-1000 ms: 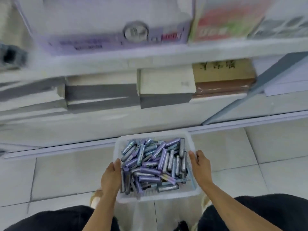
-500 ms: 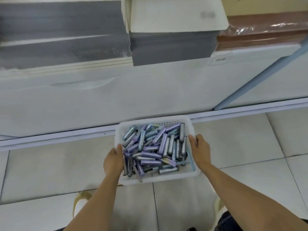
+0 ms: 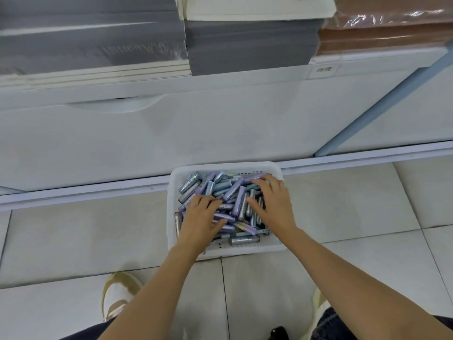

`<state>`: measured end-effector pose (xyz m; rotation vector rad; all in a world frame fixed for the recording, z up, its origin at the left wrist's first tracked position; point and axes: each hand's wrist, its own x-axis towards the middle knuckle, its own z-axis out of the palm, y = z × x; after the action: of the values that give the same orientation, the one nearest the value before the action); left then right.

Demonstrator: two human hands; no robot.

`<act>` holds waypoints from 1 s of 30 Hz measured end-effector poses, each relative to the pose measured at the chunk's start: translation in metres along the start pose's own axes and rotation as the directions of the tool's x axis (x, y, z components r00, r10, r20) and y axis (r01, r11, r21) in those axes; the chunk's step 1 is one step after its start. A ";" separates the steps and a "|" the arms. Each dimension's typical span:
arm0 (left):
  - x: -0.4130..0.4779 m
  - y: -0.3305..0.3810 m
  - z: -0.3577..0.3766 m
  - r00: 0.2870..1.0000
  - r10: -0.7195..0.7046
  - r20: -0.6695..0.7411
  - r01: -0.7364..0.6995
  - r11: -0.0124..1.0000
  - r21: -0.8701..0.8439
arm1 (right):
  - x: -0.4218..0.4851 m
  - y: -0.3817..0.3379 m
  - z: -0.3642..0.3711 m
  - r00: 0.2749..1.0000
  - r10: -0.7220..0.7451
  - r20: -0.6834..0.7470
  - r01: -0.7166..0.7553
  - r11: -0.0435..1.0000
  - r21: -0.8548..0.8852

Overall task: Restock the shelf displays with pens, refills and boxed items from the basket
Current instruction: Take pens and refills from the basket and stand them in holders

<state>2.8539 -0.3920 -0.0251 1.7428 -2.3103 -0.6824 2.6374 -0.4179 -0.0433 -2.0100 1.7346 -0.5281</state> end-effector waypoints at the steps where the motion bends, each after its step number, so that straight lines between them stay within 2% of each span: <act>1: 0.002 0.002 0.002 0.999 -0.022 0.030 0.020 0.998 0.057 | 0.001 -0.005 0.004 0.996 0.017 0.086 -0.024 0.997 0.076; 3: 0.009 0.003 0.004 0.995 -0.060 0.082 0.046 0.986 0.163 | 0.005 -0.015 0.015 0.970 0.114 0.214 -0.136 0.986 0.094; 5: 0.015 0.005 0.003 0.988 -0.083 0.129 0.053 0.974 0.221 | 0.010 -0.019 0.022 0.954 0.173 0.243 -0.188 0.982 0.037; 9: 0.020 0.010 0.002 0.974 -0.084 0.213 0.006 0.940 0.341 | 0.014 -0.018 0.023 0.931 0.185 0.315 -0.224 0.970 0.091; 11: 0.020 0.009 0.003 0.972 -0.090 0.216 0.013 0.942 0.334 | 0.014 -0.018 0.022 0.928 0.180 0.326 -0.234 0.962 0.137; 14: 0.017 0.006 -0.003 0.980 -0.132 0.147 0.105 0.979 0.177 | 0.014 -0.017 0.015 0.911 0.245 0.332 -0.348 0.889 0.298; 17: 0.011 0.001 -0.012 0.963 -0.267 0.040 0.270 0.953 -0.137 | 0.016 -0.014 0.004 0.897 0.306 0.318 -0.428 0.782 0.453; 18: 0.011 0.000 -0.015 0.938 -0.345 0.047 0.342 0.891 -0.297 | 0.017 -0.014 0.000 0.894 0.319 0.314 -0.441 0.749 0.495; 20: 0.011 -0.001 -0.020 0.872 -0.473 0.128 0.447 0.662 -0.602 | 0.022 -0.014 -0.009 0.892 0.343 0.294 -0.452 0.702 0.551; 21: 0.011 0.000 -0.021 0.848 -0.501 0.171 0.467 0.555 -0.689 | 0.024 -0.015 -0.013 0.892 0.347 0.290 -0.452 0.684 0.572; 23: 0.013 0.003 -0.019 0.834 -0.508 0.216 0.468 0.442 -0.765 | 0.028 -0.016 -0.023 0.875 0.305 0.376 -0.481 0.626 0.614; 26: 0.014 0.012 -0.015 0.855 -0.459 0.239 0.437 0.392 -0.809 | 0.026 -0.024 -0.033 0.775 0.091 0.626 -0.552 0.581 0.599; 28: 0.012 0.017 -0.013 0.887 -0.367 0.281 0.421 0.386 -0.821 | 0.024 -0.032 -0.033 0.748 0.043 0.662 -0.557 0.583 0.592; 30: 0.008 0.021 -0.014 0.896 -0.307 0.321 0.425 0.380 -0.822 | 0.021 -0.038 -0.031 0.768 0.063 0.637 -0.556 0.560 0.615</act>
<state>2.8390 -0.3991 -0.0046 1.6116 -1.0779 -1.7151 2.6550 -0.4364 0.0036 -1.0027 1.1406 -0.4038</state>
